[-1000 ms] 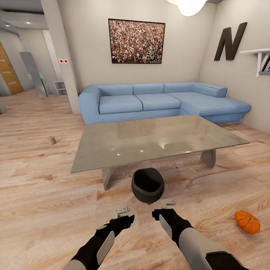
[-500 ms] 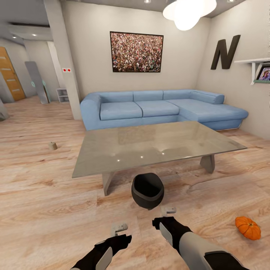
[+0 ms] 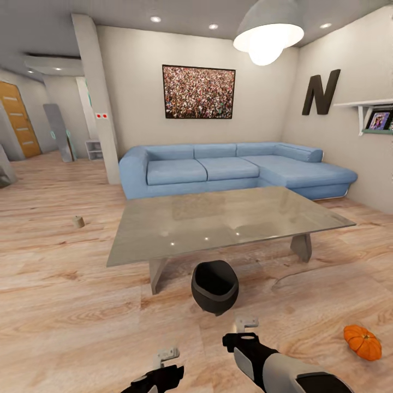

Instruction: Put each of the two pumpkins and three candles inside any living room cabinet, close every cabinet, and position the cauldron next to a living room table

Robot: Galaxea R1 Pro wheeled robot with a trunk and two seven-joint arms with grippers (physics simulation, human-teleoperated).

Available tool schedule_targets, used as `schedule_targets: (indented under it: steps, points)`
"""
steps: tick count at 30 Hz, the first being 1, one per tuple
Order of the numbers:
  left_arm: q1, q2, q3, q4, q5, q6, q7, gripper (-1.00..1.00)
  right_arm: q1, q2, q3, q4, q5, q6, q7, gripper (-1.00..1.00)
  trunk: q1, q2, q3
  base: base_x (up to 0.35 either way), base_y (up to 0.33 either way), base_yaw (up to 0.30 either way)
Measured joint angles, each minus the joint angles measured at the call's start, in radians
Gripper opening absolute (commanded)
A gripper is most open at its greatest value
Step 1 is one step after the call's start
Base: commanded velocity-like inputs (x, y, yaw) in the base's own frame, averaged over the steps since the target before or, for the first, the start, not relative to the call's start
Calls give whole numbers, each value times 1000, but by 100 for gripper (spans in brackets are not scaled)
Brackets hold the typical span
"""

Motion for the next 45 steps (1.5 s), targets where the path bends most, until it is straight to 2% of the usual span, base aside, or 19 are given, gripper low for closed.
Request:
schedule_targets:
  steps: [6, 12, 13, 14, 18, 21, 22, 24, 27, 32, 45]
  points:
    - [0, 0, 3, 80, -2, -4, 0, 100, 16, 0, 0, 2, 0, 1, -3, 100, -3, 1, 24, 0, 0, -17]
    - [0, 0, 2, 107, -4, -4, 1, 100, 69, -2, -1, 2, -1, -13, -2, 100, -5, 3, 52, 0, 0, -194]
    - [0, 0, 3, 113, -5, -4, 1, 100, 107, -39, -4, 2, -4, -69, -2, 100, -6, 3, 56, 0, 0, -255]
    - [0, 0, 2, 114, -5, -4, 1, 100, 115, -53, -1, 2, -3, -80, -2, 100, -10, 10, 59, 0, 0, -238]
    - [1, 3, 1, 119, -7, -3, 1, 100, 128, -62, -1, 4, -6, -96, -2, 100, -25, 38, 74, 0, 0, -214]
    - [2, 4, 1, 121, -7, -3, 1, 100, 130, -63, -3, 7, -51, -98, -2, 100, -36, 59, 87, 0, 0, -209]
    - [2, 4, 1, 121, -7, -3, 1, 100, 130, -64, -3, 7, -78, -98, -3, 100, -40, 66, 91, 0, 0, -209]
    - [3, 4, 1, 121, -7, -3, 1, 100, 130, -66, -3, 7, -170, -98, -2, 100, -48, 80, 99, 0, 0, -209]
    - [3, 5, 1, 121, -6, -2, 1, 100, 130, -68, -3, 7, -211, -99, -1, 100, -59, 101, 111, 0, 0, -209]
    - [3, 5, 1, 122, -6, 0, 2, 100, 130, -69, -3, 7, -224, -99, -1, 100, -79, 136, 131, 0, 0, -233]
    - [3, 1, 1, 122, -3, 0, 3, 100, 130, -68, -2, 8, -226, -99, -1, 100, -128, 227, 182, 0, 0, -259]
